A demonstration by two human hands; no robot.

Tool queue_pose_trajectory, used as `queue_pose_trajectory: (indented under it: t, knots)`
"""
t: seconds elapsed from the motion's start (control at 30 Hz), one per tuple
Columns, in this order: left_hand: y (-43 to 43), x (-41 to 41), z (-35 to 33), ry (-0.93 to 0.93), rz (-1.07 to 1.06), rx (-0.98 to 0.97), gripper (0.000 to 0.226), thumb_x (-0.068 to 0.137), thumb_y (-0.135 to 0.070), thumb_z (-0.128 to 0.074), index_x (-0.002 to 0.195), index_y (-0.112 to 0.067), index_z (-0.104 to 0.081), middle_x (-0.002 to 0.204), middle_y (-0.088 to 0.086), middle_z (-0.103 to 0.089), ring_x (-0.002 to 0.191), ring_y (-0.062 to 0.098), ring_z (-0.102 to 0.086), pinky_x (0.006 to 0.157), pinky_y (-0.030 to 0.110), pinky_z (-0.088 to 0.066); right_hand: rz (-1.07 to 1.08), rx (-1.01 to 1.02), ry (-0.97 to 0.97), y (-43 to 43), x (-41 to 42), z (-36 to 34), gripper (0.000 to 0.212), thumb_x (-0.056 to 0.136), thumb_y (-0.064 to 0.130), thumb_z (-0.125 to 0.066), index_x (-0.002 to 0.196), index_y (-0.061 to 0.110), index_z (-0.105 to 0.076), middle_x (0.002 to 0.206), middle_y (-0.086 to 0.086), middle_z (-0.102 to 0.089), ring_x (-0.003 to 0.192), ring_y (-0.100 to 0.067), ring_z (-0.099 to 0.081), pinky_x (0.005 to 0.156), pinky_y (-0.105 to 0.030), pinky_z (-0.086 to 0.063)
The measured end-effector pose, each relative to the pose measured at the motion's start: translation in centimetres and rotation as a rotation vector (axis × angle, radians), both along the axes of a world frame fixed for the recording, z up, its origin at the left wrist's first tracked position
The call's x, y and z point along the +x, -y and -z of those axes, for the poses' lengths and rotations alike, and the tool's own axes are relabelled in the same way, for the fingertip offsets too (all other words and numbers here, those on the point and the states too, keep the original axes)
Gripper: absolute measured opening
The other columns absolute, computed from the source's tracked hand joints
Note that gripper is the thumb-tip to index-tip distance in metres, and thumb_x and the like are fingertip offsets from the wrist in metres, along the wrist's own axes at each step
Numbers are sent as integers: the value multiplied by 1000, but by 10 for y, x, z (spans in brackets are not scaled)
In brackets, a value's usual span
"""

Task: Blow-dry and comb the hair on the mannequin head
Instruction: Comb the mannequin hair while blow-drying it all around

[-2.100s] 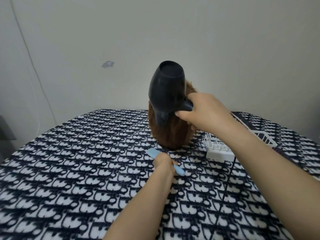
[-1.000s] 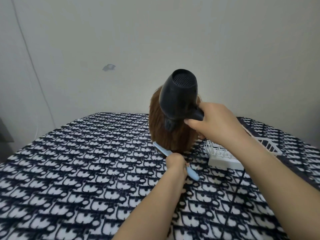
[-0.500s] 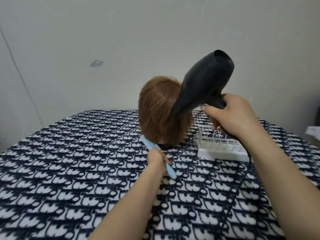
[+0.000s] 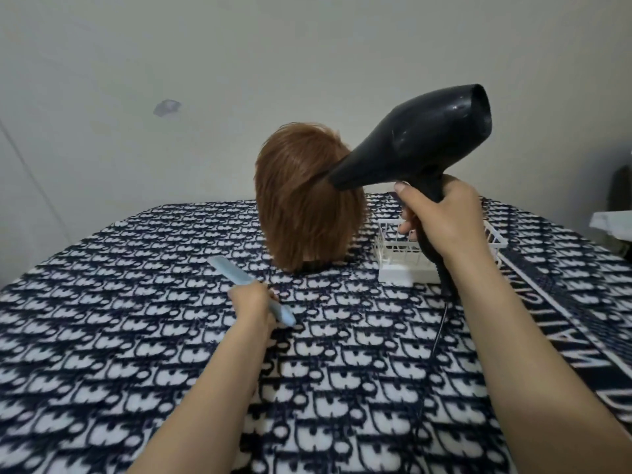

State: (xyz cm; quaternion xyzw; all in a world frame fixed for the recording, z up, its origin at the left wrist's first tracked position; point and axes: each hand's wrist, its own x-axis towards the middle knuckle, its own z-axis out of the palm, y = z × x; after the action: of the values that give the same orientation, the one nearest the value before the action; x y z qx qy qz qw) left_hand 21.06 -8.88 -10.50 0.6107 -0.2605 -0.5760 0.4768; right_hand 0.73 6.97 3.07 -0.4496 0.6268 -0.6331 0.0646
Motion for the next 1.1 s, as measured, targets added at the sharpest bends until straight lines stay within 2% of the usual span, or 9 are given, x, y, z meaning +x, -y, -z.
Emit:
queue_pose_trajectory:
  t: [0.17,0.33,0.43,0.53,0.63,0.77,0.93,1.03,1.1]
  knots:
    - [-13,-4,-25,185,82,-445,10,100,-16,-40,108,-13,-45,85,6,-57,59,15,-50,57,32,-45,-54,-33,78,4,7,6,15,90,32,-72,88,17,-67,60,2,-66,49,-14,-68,46,-27,-53]
    - [-16,-11,-56,454,147,-780,18,100,-25,-44,116,-17,-49,95,5,-61,82,23,-59,73,38,-47,2,-73,52,4,7,15,14,91,32,-71,89,19,-67,63,-1,-68,48,-12,-67,46,-24,-54]
    - [-16,-17,-63,583,148,-922,13,100,-23,-45,110,-19,-51,91,2,-61,80,20,-57,64,32,-42,-10,-105,126,5,2,23,14,92,31,-72,87,19,-67,58,2,-68,47,-11,-67,45,-21,-50]
    - [-19,-27,-61,678,141,-1000,6,100,-19,-44,104,-20,-49,87,1,-59,76,17,-54,57,23,-37,-2,-112,184,8,0,31,20,93,31,-71,88,11,-68,57,3,-67,47,-12,-67,46,-22,-52]
    - [-22,-32,-56,698,155,-1008,8,100,-20,-43,104,-23,-49,90,0,-58,78,15,-54,62,30,-44,-14,-103,220,11,-3,33,22,93,30,-71,84,10,-67,55,3,-65,47,-11,-66,45,-22,-52]
    - [-23,-39,-53,785,171,-1076,10,99,-17,-45,104,-24,-50,89,-3,-53,75,9,-50,60,26,-39,-31,-97,206,11,-6,33,18,93,30,-71,85,14,-67,55,4,-65,47,-12,-65,46,-23,-53]
    - [-21,-35,-56,905,171,-1137,13,98,-12,-45,106,-19,-53,90,2,-53,75,22,-52,64,45,-48,3,-123,171,7,-6,30,17,92,32,-71,87,16,-66,57,2,-66,48,-14,-66,47,-25,-52]
    - [-20,-33,-56,976,216,-1171,13,97,-11,-47,105,-19,-53,89,1,-52,73,24,-52,66,46,-47,50,-152,111,2,-7,26,17,92,34,-70,84,20,-64,58,3,-66,48,-14,-67,47,-25,-51]
    - [-21,-33,-55,1105,254,-1176,12,97,-13,-47,104,-20,-53,87,0,-50,71,26,-51,67,43,-44,60,-161,89,-2,-7,23,17,92,35,-70,84,21,-64,59,4,-67,48,-13,-67,47,-24,-52]
